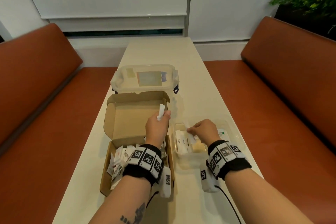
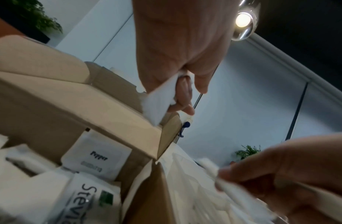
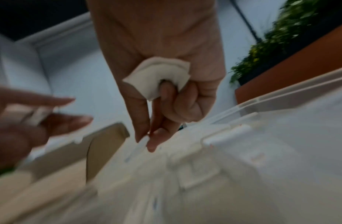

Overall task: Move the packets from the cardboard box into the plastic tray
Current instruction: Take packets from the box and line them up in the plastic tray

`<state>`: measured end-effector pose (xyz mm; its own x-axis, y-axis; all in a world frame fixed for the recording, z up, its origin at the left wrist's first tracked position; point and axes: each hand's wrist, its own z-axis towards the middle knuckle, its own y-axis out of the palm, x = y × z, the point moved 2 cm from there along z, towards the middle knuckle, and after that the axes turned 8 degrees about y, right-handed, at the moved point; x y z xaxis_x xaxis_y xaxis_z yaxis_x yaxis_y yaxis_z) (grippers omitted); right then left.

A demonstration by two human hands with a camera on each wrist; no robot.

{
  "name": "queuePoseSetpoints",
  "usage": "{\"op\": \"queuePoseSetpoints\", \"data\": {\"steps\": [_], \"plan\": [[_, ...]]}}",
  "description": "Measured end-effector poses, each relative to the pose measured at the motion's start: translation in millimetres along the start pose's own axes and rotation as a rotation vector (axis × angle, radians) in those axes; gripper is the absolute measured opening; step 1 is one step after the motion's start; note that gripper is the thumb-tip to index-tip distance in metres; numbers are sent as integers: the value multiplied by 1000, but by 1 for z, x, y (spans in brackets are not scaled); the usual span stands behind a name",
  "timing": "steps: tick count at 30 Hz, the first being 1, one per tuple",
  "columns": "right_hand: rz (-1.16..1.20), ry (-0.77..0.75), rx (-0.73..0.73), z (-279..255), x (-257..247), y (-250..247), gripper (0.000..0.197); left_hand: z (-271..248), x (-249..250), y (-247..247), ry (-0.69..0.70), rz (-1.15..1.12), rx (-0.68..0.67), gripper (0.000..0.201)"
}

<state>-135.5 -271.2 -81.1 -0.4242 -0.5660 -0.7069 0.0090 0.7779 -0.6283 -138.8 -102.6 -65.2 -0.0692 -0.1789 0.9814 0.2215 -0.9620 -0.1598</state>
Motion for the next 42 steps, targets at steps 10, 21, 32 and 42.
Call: {"op": "queuePoseSetpoints", "data": {"steps": [10,21,32,42], "plan": [[-516,-99,109,-5,-9,47,23,-7,-6,-8,-20,16,34,36],[-870,-310,30,1,-12,36,32,-9,-7,-12,-10,-1,18,29],[-590,-261,33,-6,-13,23,29,-9,-5,2,-94,-298,-54,38],[196,-335,-274,-44,-45,15,9,-10,9,8,-141,-572,3,45]]}}
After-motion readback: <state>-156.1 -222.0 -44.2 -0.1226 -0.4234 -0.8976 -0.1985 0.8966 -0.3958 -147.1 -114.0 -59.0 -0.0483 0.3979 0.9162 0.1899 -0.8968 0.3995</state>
